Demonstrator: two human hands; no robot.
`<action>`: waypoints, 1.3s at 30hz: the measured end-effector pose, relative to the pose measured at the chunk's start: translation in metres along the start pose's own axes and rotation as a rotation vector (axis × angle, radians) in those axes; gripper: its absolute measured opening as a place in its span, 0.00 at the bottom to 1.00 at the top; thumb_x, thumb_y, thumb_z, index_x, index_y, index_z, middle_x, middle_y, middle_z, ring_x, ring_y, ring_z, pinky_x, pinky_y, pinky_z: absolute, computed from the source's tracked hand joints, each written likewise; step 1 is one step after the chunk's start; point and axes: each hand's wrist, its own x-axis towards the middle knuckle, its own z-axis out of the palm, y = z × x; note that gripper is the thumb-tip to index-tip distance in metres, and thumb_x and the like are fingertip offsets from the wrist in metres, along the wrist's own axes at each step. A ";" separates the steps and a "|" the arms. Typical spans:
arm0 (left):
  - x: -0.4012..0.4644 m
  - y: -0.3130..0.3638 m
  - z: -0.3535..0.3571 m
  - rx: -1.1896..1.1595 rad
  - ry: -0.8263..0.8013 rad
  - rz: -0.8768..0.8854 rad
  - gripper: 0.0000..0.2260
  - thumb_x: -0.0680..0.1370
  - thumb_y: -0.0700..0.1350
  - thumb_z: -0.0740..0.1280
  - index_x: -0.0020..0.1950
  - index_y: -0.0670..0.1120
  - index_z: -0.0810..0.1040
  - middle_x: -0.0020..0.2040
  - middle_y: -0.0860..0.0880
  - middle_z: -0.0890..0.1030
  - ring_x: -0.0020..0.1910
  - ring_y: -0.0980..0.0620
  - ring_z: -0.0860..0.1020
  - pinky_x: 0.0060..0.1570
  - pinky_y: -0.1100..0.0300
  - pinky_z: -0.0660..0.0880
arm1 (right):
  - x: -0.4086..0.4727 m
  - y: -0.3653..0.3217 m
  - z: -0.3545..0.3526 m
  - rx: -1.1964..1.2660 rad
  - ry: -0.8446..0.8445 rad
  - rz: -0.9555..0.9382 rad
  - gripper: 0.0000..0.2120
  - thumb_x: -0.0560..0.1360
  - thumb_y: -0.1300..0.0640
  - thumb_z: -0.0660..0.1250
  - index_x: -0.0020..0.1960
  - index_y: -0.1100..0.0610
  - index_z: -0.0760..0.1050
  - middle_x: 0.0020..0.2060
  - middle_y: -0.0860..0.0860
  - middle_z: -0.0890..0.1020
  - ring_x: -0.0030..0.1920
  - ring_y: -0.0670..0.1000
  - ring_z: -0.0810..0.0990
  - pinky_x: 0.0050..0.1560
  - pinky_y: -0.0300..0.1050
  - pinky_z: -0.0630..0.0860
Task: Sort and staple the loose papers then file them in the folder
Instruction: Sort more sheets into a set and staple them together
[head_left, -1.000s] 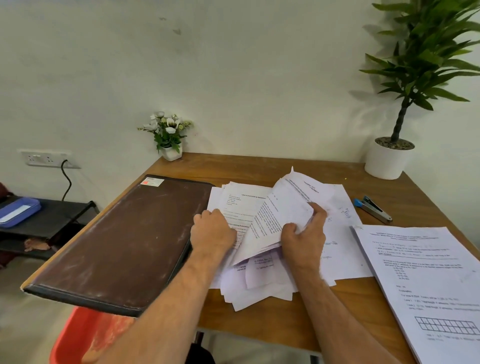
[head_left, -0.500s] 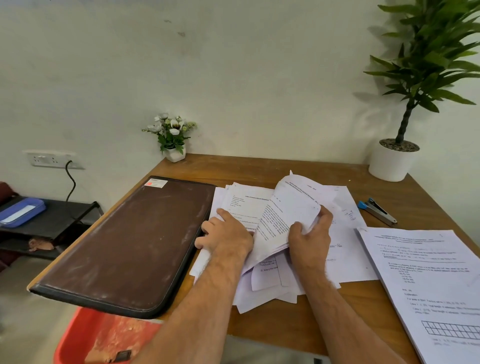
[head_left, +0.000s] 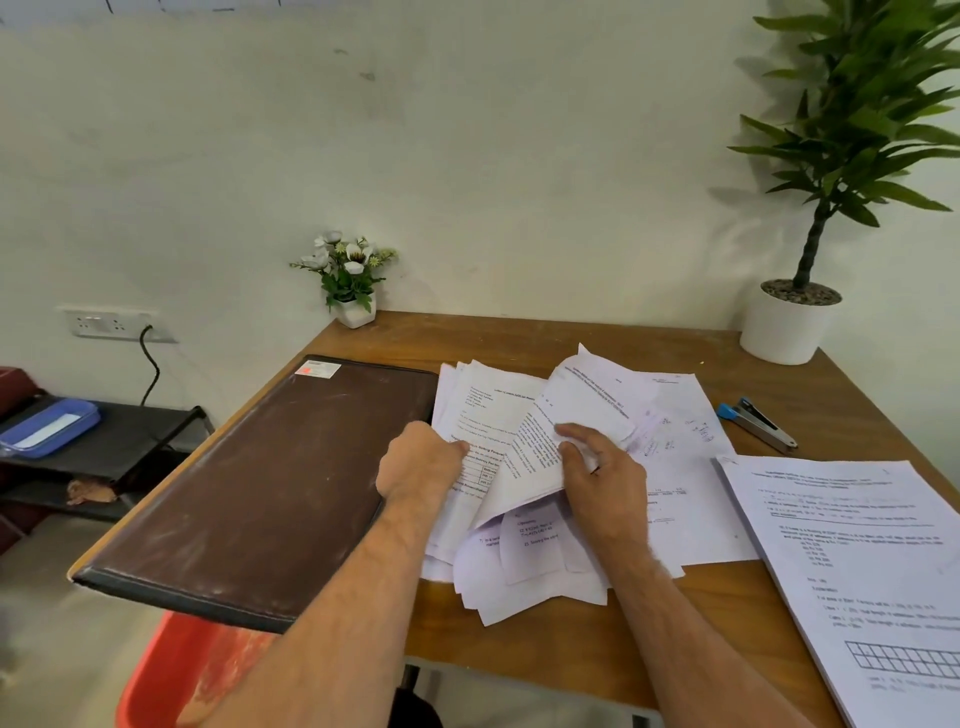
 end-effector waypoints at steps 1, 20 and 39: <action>0.000 -0.001 0.001 0.027 0.016 0.022 0.17 0.77 0.56 0.72 0.60 0.48 0.78 0.54 0.49 0.83 0.49 0.46 0.81 0.44 0.54 0.78 | 0.001 0.002 0.000 -0.012 -0.002 0.013 0.10 0.81 0.53 0.66 0.60 0.46 0.80 0.58 0.44 0.83 0.46 0.44 0.84 0.37 0.37 0.81; -0.019 -0.032 -0.014 -0.169 0.253 0.071 0.05 0.80 0.50 0.66 0.54 0.51 0.75 0.46 0.53 0.80 0.43 0.51 0.79 0.37 0.56 0.75 | -0.002 0.001 -0.001 -0.025 0.155 0.026 0.08 0.79 0.59 0.67 0.49 0.48 0.81 0.52 0.43 0.82 0.41 0.45 0.81 0.35 0.33 0.73; -0.099 0.036 -0.023 -0.174 0.175 0.568 0.04 0.81 0.45 0.66 0.51 0.51 0.71 0.45 0.52 0.82 0.42 0.51 0.81 0.36 0.64 0.74 | 0.005 -0.020 0.002 -0.025 0.226 -0.144 0.43 0.74 0.50 0.75 0.79 0.47 0.51 0.78 0.49 0.54 0.71 0.38 0.55 0.61 0.37 0.68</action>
